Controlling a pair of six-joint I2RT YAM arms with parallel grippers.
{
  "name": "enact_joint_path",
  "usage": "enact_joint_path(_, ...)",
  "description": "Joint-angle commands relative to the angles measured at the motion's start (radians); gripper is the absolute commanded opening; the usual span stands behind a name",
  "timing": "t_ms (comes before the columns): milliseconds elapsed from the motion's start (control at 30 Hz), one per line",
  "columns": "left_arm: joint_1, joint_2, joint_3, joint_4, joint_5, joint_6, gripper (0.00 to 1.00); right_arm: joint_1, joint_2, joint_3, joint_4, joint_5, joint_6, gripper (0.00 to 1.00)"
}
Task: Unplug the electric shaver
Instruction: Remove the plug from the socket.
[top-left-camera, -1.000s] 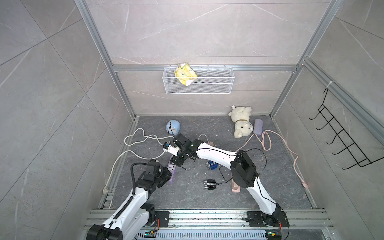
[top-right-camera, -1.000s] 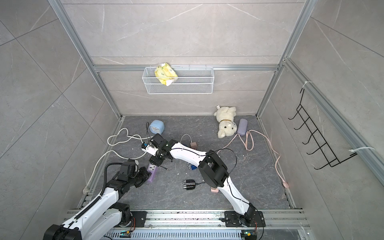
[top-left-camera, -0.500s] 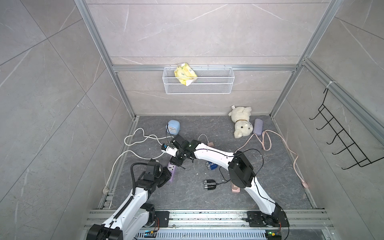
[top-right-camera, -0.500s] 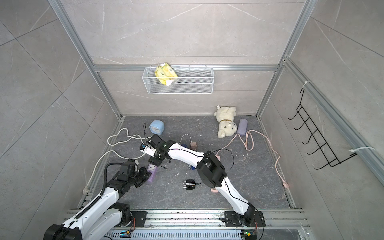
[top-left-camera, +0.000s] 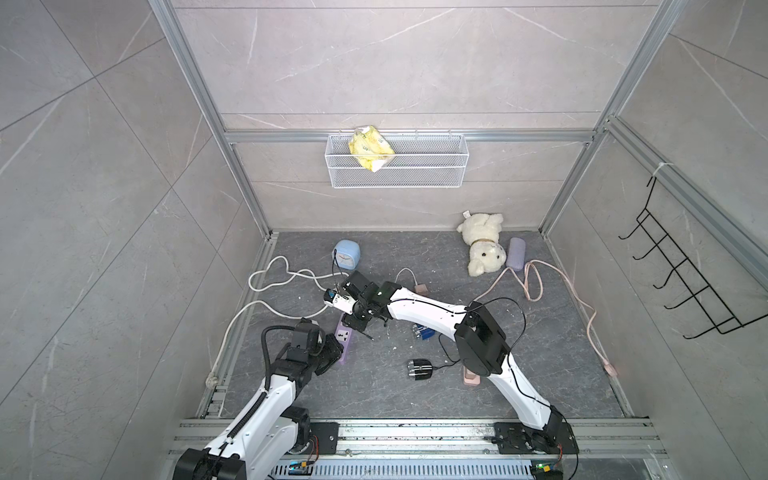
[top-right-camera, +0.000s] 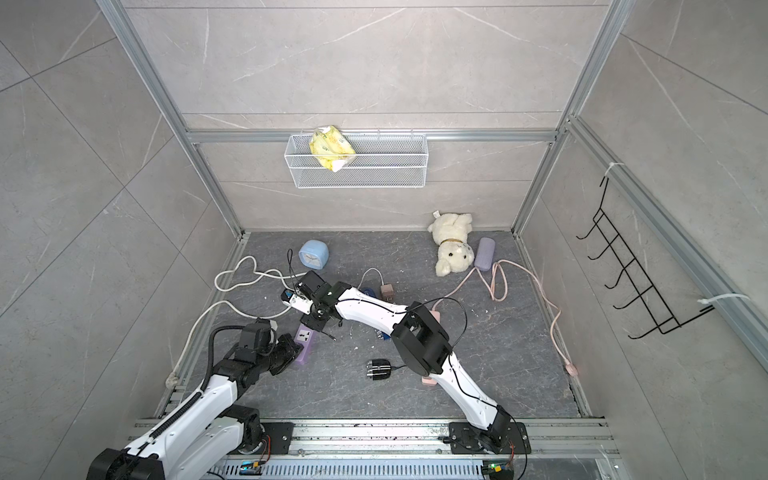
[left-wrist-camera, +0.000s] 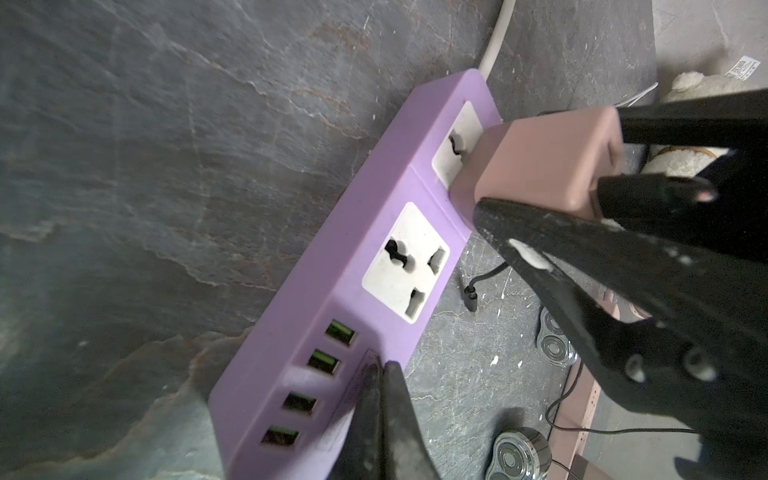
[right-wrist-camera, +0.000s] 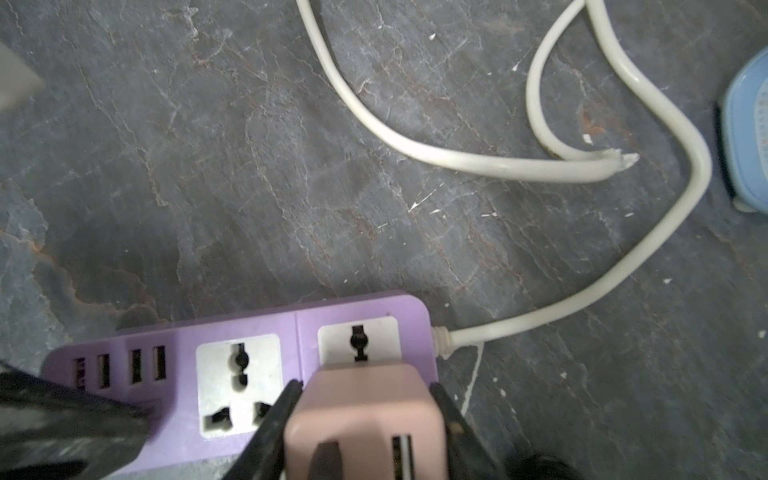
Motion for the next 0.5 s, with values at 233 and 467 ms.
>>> enact_joint_path(233, 0.004, 0.019, -0.025, -0.055, 0.000, -0.007, 0.00, 0.014, -0.087, -0.044, 0.040, -0.005, 0.044, 0.29)
enact_joint_path(467, 0.005, 0.017, -0.028, -0.060, -0.003, -0.007, 0.00, 0.013, -0.130, -0.032, 0.034, -0.010, 0.070, 0.28)
